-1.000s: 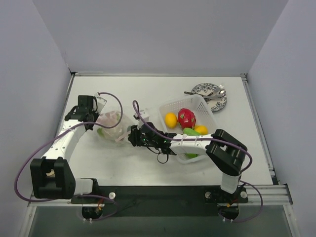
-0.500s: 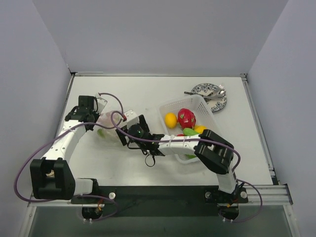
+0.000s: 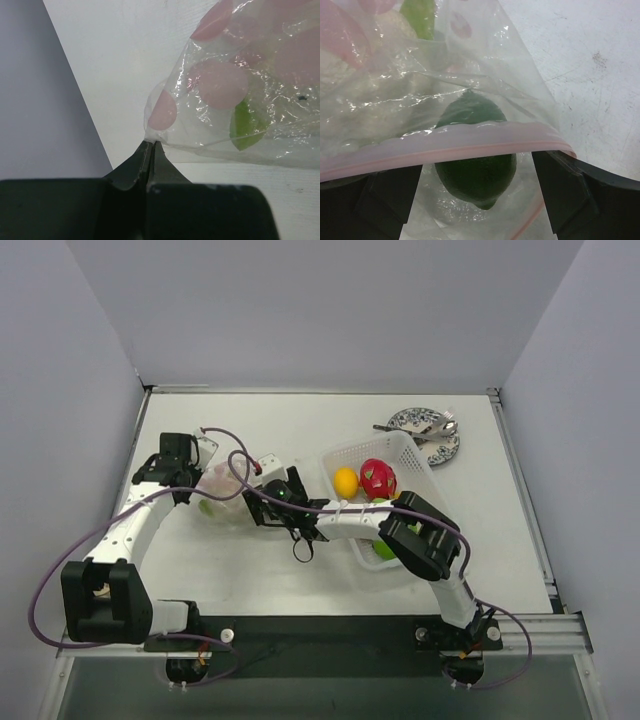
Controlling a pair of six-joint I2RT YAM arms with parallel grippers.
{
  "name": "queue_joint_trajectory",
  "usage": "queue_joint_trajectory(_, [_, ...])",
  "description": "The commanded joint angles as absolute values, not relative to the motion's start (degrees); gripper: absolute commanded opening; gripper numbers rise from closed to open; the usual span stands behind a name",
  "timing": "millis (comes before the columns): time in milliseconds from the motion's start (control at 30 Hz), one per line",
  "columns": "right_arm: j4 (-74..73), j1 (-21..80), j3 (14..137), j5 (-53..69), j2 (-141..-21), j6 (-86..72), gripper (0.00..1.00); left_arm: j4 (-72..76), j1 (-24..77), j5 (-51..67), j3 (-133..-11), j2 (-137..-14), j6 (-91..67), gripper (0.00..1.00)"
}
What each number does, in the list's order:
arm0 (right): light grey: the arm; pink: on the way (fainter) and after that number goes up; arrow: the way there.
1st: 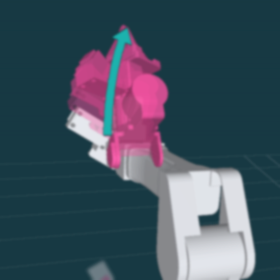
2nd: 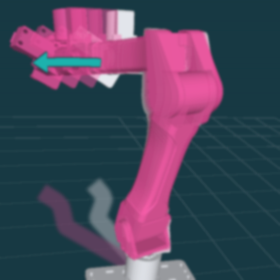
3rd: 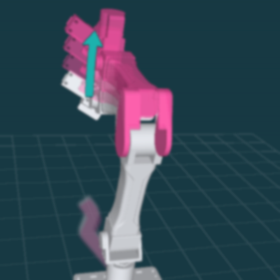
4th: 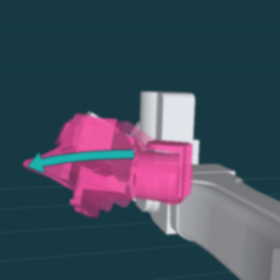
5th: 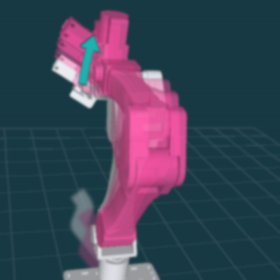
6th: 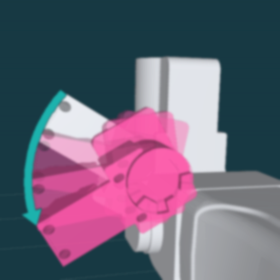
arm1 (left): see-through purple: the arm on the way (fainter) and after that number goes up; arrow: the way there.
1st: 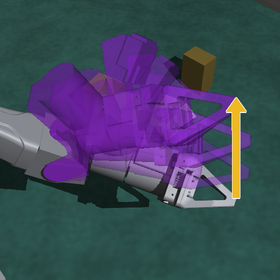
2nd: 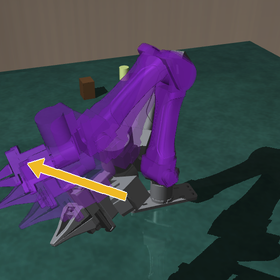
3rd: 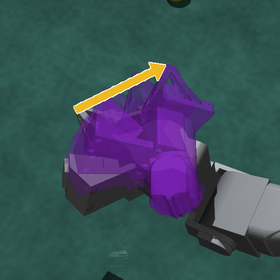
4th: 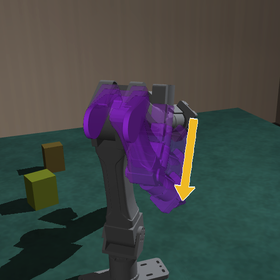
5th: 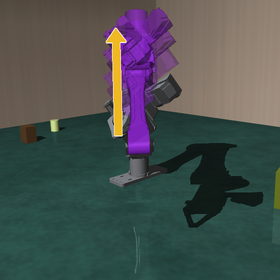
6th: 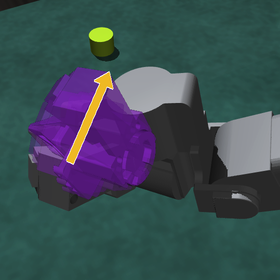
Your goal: Open the zip-top bag and remove the fake food
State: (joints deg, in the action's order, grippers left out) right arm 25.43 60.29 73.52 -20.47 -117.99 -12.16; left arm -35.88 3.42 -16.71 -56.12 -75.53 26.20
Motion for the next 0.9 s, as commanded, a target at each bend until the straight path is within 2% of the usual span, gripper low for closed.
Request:
queue_joint_trajectory(0, [23.39, 58.80, 75.85, -16.09, -118.56, -15.20, 0.93, -35.16, 3.69, -16.70, -57.13, -74.00, 26.63, 0.00])
queue_joint_trajectory(200, [21.80, 58.54, 76.73, -12.22, -120.23, -16.96, 0.92, -35.42, 3.78, -16.26, -57.66, -73.74, 26.28, 0.00])
queue_joint_trajectory(300, [21.44, 58.53, 76.38, -10.38, -120.06, -17.57, 0.84, -36.38, 3.78, -15.47, -58.79, -73.74, 25.15, 0.00])
queue_joint_trajectory(333, [21.79, 58.36, 75.77, -10.02, -119.54, -17.84, 0.77, -37.26, 3.78, -14.86, -59.49, -73.65, 24.44, 0.00])
queue_joint_trajectory(433, [22.85, 58.36, 72.52, -9.32, -116.47, -19.16, 0.68, -41.82, 3.78, -10.38, -65.02, -73.48, 21.10, 0.00])
queue_joint_trajectory(600, [24.61, 58.71, 64.61, -8.00, -105.14, -21.71, 0.61, -48.34, 3.87, -3.87, -76.96, -74.09, 15.04, 0.00])
queue_joint_trajectory(867, [16.11, 58.19, 54.86, -6.85, -87.65, -25.84, 0.61, -48.60, 4.48, -2.38, -81.65, -77.34, 12.05, 0.00])
